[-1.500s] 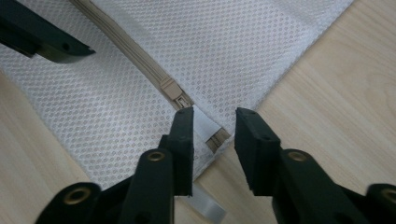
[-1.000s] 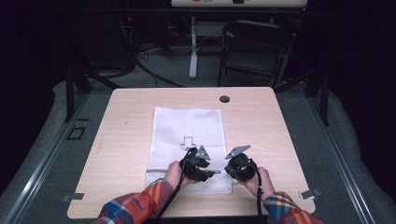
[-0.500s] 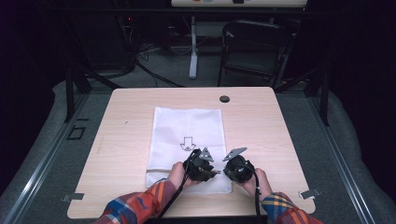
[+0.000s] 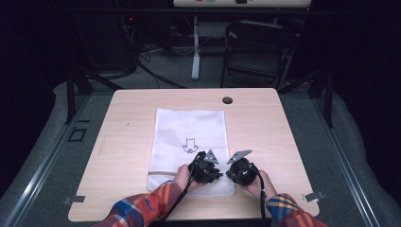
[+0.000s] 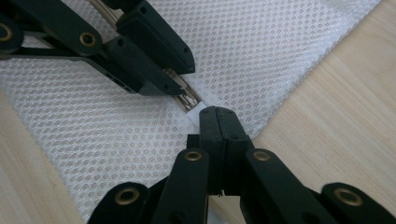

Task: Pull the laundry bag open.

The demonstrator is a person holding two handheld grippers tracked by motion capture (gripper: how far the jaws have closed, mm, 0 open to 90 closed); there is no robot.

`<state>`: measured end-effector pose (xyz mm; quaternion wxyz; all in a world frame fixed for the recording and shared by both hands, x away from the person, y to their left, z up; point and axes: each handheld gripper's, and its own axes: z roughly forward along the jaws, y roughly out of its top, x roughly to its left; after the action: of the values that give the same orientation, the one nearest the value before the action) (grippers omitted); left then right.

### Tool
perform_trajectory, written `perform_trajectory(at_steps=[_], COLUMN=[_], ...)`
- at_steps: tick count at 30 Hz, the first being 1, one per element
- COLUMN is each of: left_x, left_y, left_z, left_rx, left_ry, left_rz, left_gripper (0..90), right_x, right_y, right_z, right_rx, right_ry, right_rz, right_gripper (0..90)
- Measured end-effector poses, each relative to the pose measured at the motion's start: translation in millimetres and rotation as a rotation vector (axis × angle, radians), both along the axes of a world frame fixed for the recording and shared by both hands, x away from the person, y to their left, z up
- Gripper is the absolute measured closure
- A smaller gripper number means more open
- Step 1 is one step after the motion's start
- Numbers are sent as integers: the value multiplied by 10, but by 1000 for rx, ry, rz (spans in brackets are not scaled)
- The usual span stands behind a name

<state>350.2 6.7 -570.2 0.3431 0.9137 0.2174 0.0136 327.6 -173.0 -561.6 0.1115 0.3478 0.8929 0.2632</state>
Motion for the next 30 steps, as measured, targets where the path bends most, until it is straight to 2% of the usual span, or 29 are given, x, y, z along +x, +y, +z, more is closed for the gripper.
perform_trajectory(at_steps=[5,11,14,21,23,26,29,30], left_x=[-26,-26,-29,-14,-6,36,51,51], left_y=[-15,-10,-11,9,31,153,220,217], left_z=[14,42,49,52,56,65,50,43], left_rx=[10,22,38,36,50,34,18,15], left_ry=[-16,-5,-5,16,11,32,45,46], left_rz=[4,7,3,4,6,38,29,23], left_gripper=[804,810,810,812,812,811,809,809], right_x=[-5,-13,-15,-14,-17,-20,-20,-15], right_y=[7,25,22,6,9,15,20,21], right_z=[-6,0,0,-10,-10,-12,-12,-3], right_rx=[2,-17,-16,9,8,6,10,-4], right_ry=[-6,-9,-8,3,3,-1,2,3], right_rz=[-3,-8,-15,-39,-45,-49,-52,-44], right_gripper=[900,900,900,900,900,900,900,900])
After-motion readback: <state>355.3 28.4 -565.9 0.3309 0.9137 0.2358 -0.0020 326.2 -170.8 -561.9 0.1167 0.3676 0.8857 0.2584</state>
